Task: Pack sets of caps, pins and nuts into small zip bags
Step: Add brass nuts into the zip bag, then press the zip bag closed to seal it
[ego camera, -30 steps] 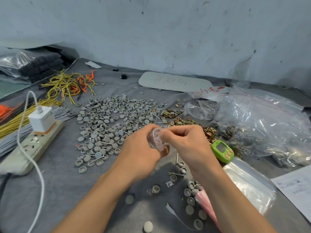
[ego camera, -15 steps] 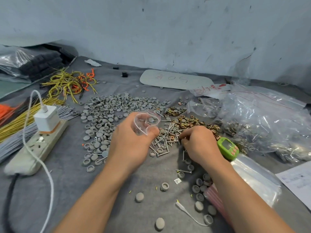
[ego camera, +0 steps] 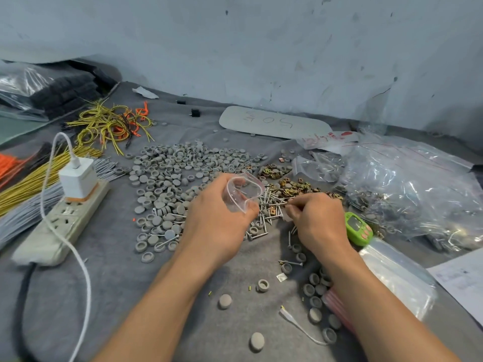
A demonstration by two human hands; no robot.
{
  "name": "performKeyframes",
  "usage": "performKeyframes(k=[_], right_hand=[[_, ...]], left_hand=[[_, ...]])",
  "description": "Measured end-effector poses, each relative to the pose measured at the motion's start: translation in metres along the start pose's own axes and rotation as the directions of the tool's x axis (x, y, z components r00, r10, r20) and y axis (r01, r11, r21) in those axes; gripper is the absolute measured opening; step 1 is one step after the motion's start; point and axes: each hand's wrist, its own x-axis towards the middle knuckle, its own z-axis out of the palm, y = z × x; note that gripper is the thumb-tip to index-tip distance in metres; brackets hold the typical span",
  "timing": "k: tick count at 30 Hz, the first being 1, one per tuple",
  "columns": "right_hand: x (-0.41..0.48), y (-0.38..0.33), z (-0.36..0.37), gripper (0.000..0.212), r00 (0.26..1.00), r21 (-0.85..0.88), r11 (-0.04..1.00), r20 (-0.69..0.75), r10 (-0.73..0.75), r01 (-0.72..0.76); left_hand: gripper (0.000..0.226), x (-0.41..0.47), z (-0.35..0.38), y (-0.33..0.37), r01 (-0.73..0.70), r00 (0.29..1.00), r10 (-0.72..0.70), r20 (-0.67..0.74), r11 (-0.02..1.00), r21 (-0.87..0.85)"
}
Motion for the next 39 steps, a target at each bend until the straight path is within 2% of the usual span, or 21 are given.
performKeyframes(k=[2, 4, 6, 8, 10, 12, 13, 15, 17, 19, 22, 24, 27, 30, 33, 36, 39], right_hand=[[-0.006, -0.005, -0.009, 0.007, 0.997, 0.289, 0.956, -0.052, 0.055, -0.038], [-0.012, -0.011, -0.019, 0.01, 0.994, 0.562, 0.827, -0.082, 0.077, -0.018], [-0.02, -0.021, -0.028, 0.012, 0.996, 0.725, 0.688, -0.082, 0.033, 0.037], [-0.028, -0.031, -0.033, 0.013, 0.993, 0.727, 0.676, -0.09, -0.081, 0.121], [-0.034, -0.039, -0.032, 0.019, 0.974, 0.636, 0.743, -0.067, -0.216, 0.209], [-0.035, -0.045, -0.029, 0.023, 0.96, 0.589, 0.768, -0.048, -0.277, 0.251], [-0.035, -0.045, -0.03, 0.024, 0.964, 0.602, 0.759, -0.075, -0.257, 0.249], [-0.03, -0.039, -0.033, 0.023, 0.983, 0.678, 0.713, -0.147, -0.111, 0.182], [-0.026, -0.029, -0.038, 0.03, 0.99, 0.738, 0.67, -0.137, 0.024, 0.086], [-0.026, -0.021, -0.04, 0.041, 1.0, 0.777, 0.63, 0.011, 0.005, -0.011], [-0.03, -0.013, -0.039, 0.049, 0.936, 0.852, 0.508, 0.273, -0.223, -0.128], [-0.033, -0.01, -0.038, 0.049, 0.906, 0.888, 0.43, 0.307, -0.292, -0.163], [-0.035, -0.007, -0.04, 0.033, 0.945, 0.902, 0.41, 0.242, -0.22, -0.135], [-0.034, -0.002, -0.045, 0.016, 0.975, 0.905, 0.394, 0.207, -0.084, -0.159], [-0.034, 0.003, -0.051, 0.014, 0.982, 0.915, 0.36, 0.19, 0.006, -0.179], [-0.035, 0.002, -0.055, 0.015, 0.987, 0.914, 0.375, 0.16, 0.019, -0.156], [-0.035, 0.0, -0.054, 0.014, 0.987, 0.924, 0.348, 0.153, 0.042, -0.158]], left_hand=[[0.03, 0.001, 0.001, 0.001, -0.011, 1.0, 0.011, 0.01, 0.999, 0.042], [0.03, 0.001, 0.004, 0.003, -0.019, 1.0, 0.017, 0.026, 0.997, 0.078], [0.029, 0.0, 0.008, 0.006, -0.039, 0.998, 0.034, 0.054, 0.994, 0.103], [0.029, -0.001, 0.012, 0.01, -0.064, 0.995, 0.055, 0.082, 0.991, 0.114], [0.032, -0.001, 0.014, 0.012, -0.084, 0.993, 0.073, 0.097, 0.99, 0.114], [0.036, -0.002, 0.015, 0.012, -0.097, 0.99, 0.086, 0.112, 0.991, 0.096], [0.036, -0.002, 0.015, 0.012, -0.102, 0.988, 0.092, 0.12, 0.991, 0.083], [0.036, -0.005, 0.014, 0.012, -0.112, 0.986, 0.105, 0.129, 0.993, 0.047], [0.032, -0.007, 0.011, 0.014, -0.105, 0.981, 0.112, 0.157, 0.993, -0.053], [0.024, -0.008, 0.007, 0.018, -0.081, 0.971, 0.123, 0.203, 0.975, -0.206], [0.031, -0.012, 0.004, 0.025, -0.094, 0.946, 0.174, 0.272, 0.954, -0.286], [0.031, -0.013, 0.006, 0.028, -0.098, 0.934, 0.197, 0.298, 0.944, -0.315], [0.02, -0.01, 0.013, 0.027, -0.109, 0.96, 0.18, 0.214, 0.946, -0.306], [0.016, -0.004, 0.017, 0.025, -0.048, 0.995, 0.076, 0.071, 0.94, -0.337], [0.021, 0.001, 0.018, 0.024, 0.037, 0.998, -0.015, 0.056, 0.906, -0.421], [0.014, 0.002, 0.019, 0.023, 0.085, 0.996, -0.071, 0.048, 0.87, -0.487], [0.01, 0.002, 0.019, 0.023, 0.114, 0.993, -0.104, 0.05, 0.835, -0.538]])
